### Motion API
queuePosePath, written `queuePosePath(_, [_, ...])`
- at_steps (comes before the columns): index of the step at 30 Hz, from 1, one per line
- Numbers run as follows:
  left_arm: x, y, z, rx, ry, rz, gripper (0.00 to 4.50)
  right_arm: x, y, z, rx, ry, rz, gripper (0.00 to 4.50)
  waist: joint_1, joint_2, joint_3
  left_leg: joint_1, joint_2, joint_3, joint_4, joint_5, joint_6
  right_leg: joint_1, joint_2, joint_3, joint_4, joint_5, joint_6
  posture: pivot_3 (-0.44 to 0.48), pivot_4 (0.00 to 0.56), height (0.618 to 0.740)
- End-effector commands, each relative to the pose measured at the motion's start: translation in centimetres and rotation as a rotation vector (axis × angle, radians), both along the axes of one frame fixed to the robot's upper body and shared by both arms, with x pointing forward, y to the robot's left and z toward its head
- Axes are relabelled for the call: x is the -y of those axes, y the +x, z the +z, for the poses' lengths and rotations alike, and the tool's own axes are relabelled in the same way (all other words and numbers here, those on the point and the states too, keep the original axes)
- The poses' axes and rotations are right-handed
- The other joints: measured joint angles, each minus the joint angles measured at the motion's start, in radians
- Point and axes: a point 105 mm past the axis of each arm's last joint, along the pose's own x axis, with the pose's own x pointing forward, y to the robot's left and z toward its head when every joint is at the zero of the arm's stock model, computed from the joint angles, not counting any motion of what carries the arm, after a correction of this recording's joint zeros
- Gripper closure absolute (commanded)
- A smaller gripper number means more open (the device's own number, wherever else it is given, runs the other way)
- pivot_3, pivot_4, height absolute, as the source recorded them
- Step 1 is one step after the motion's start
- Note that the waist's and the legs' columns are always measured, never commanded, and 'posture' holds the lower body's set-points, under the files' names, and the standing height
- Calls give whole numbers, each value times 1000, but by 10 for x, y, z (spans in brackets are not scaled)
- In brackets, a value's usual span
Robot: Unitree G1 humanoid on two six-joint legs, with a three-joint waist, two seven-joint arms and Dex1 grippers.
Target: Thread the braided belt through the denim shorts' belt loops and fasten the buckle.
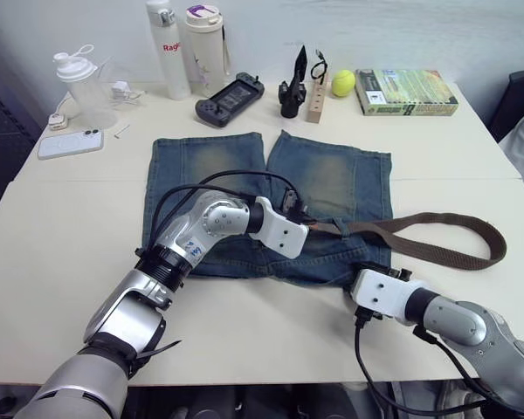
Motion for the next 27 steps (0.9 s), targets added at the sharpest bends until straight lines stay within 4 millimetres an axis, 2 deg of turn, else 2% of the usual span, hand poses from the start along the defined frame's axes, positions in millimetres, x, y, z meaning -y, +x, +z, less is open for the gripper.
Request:
queuePosePath(1, [0, -2, 19, 38, -33, -17, 4500, 16, 2, -14, -52, -20, -94, 3634, 0, 0, 0, 0, 0, 0, 0, 0, 0, 0, 0, 0, 0, 0, 0, 0, 150, 724])
queuePosePath(2, [0, -2, 19, 44, -27, -18, 4500, 18, 2, -14, -60, -13, -106, 4149, -1, 0, 0, 0, 0, 0, 0, 0, 0, 0, 0, 0, 0, 0, 0, 0, 150, 724])
queuePosePath(4, [-2, -2, 19, 57, -9, -23, 4500, 22, 5, -13, -55, -12, -130, 4487, -1, 0, 0, 0, 0, 0, 0, 0, 0, 1, 0, 0, 0, 0, 0, 0, 150, 724])
queuePosePath(8, [-9, -2, 23, 87, -8, -22, 4500, 41, 11, -6, -25, -46, -184, 4490, 1, 0, 0, 0, 0, -1, 1, 0, 0, 1, 0, -1, 0, 0, 0, 0, 150, 724])
queuePosePath(13, [-17, -3, 27, 121, -13, -19, 4500, 87, 20, 8, 12, -131, -282, 4490, 24, 0, 0, 0, -1, -1, 2, 0, 1, 1, -1, -1, 0, 1, 2, 0, 150, 724])
queuePosePath(15, [-18, -3, 28, 130, -16, -15, 4500, 97, 21, 11, 11, -158, -284, 4490, 27, 0, 0, 0, -2, -1, 2, -1, 1, 2, -1, 0, 0, 1, 2, 0, 150, 724])
queuePosePath(22, [-15, -10, 28, 133, -51, -22, 4500, 119, 27, 18, 23, -233, -299, 4490, 25, 0, 0, 0, -2, 0, 2, -1, 1, 2, -1, -1, -1, 1, 3, 0, 150, 724])
queuePosePath(27, [-11, -15, 28, 133, -60, -34, 4500, 119, 30, 19, 36, -235, -301, 4490, 25, 0, 0, 0, -2, 0, 2, -1, 1, 2, -1, 0, -1, 1, 3, 0, 150, 724])
